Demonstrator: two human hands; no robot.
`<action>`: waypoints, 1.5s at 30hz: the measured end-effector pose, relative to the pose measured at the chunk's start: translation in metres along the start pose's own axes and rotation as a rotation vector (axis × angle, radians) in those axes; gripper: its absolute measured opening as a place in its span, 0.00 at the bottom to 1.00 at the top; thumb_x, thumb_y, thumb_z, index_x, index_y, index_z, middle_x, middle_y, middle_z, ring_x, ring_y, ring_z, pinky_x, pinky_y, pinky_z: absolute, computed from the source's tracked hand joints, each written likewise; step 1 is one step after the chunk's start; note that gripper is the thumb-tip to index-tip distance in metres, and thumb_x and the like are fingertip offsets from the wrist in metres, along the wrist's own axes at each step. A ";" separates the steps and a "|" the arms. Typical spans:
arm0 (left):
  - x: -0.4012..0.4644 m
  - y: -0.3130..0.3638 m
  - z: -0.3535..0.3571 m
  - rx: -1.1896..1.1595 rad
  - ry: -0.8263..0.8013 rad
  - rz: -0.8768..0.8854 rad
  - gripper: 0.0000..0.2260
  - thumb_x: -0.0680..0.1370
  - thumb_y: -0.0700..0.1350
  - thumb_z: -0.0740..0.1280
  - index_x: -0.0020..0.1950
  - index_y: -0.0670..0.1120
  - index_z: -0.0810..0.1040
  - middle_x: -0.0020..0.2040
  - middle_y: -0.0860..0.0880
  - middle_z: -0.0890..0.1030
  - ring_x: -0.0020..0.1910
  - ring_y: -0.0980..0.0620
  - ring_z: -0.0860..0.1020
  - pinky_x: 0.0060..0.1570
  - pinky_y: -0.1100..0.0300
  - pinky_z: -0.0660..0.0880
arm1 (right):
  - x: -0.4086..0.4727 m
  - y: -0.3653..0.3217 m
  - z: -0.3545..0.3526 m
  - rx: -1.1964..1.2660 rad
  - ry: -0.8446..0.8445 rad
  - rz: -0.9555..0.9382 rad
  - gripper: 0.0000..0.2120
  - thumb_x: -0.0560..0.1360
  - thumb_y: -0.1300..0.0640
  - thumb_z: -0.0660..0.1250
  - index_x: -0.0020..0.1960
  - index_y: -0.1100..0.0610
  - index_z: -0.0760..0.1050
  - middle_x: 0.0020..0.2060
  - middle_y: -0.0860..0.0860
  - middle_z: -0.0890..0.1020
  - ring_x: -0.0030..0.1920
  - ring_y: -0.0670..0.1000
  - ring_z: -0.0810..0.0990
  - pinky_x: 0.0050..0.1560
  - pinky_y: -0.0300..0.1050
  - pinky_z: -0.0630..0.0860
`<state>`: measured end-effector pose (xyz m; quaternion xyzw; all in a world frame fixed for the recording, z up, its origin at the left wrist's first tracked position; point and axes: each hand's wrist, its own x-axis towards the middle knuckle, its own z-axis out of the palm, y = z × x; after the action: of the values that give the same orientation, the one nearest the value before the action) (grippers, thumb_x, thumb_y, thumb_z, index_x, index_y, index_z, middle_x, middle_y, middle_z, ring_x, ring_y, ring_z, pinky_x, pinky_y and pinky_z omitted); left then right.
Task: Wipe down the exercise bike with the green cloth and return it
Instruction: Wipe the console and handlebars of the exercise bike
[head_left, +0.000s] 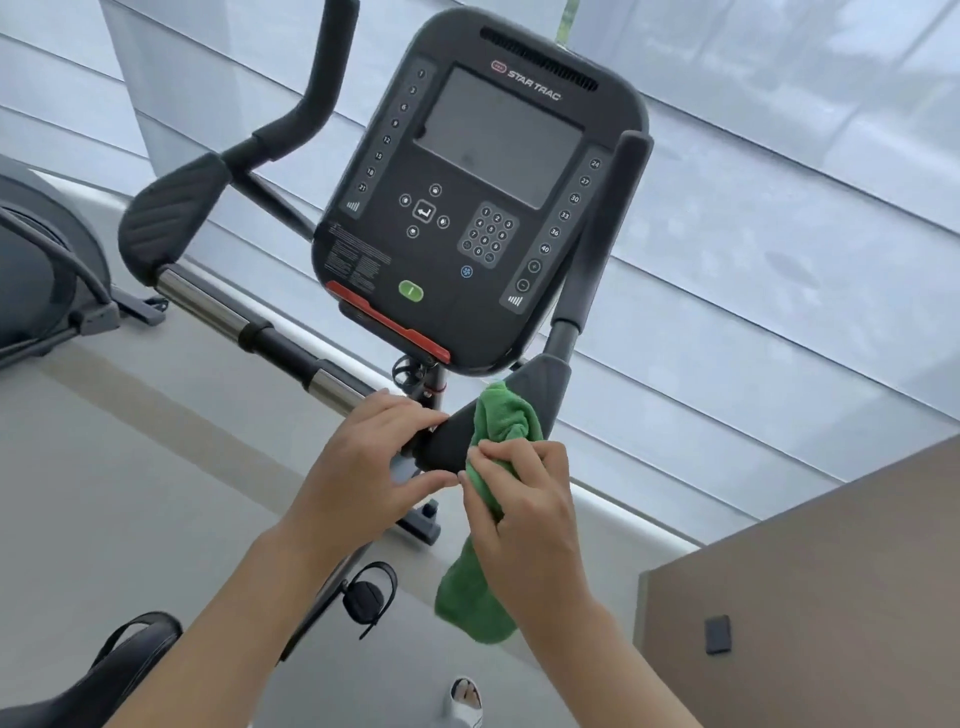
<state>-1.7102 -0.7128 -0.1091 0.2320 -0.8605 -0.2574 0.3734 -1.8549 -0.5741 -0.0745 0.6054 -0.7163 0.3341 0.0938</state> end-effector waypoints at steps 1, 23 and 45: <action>-0.001 -0.002 0.000 -0.007 0.006 0.000 0.27 0.74 0.61 0.75 0.66 0.45 0.82 0.57 0.54 0.81 0.60 0.52 0.77 0.61 0.53 0.78 | 0.000 0.000 -0.006 0.039 -0.038 0.011 0.09 0.79 0.58 0.74 0.58 0.60 0.86 0.53 0.46 0.83 0.55 0.50 0.73 0.63 0.31 0.68; -0.016 -0.028 -0.015 0.209 0.135 -0.045 0.28 0.70 0.51 0.82 0.68 0.47 0.82 0.67 0.50 0.81 0.72 0.47 0.75 0.76 0.42 0.66 | 0.072 0.017 0.015 -0.075 -0.015 -0.100 0.11 0.84 0.56 0.65 0.49 0.57 0.85 0.50 0.47 0.84 0.55 0.51 0.78 0.64 0.46 0.72; -0.058 -0.055 -0.101 0.080 0.196 -0.434 0.12 0.79 0.34 0.70 0.53 0.51 0.86 0.59 0.58 0.82 0.62 0.54 0.79 0.65 0.59 0.74 | 0.089 -0.076 0.094 -0.487 -0.395 -0.124 0.30 0.79 0.37 0.68 0.71 0.57 0.68 0.55 0.55 0.76 0.48 0.56 0.77 0.46 0.49 0.77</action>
<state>-1.5864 -0.7474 -0.1134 0.4498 -0.7597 -0.2735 0.3817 -1.7814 -0.7049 -0.0703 0.6607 -0.7414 0.0223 0.1153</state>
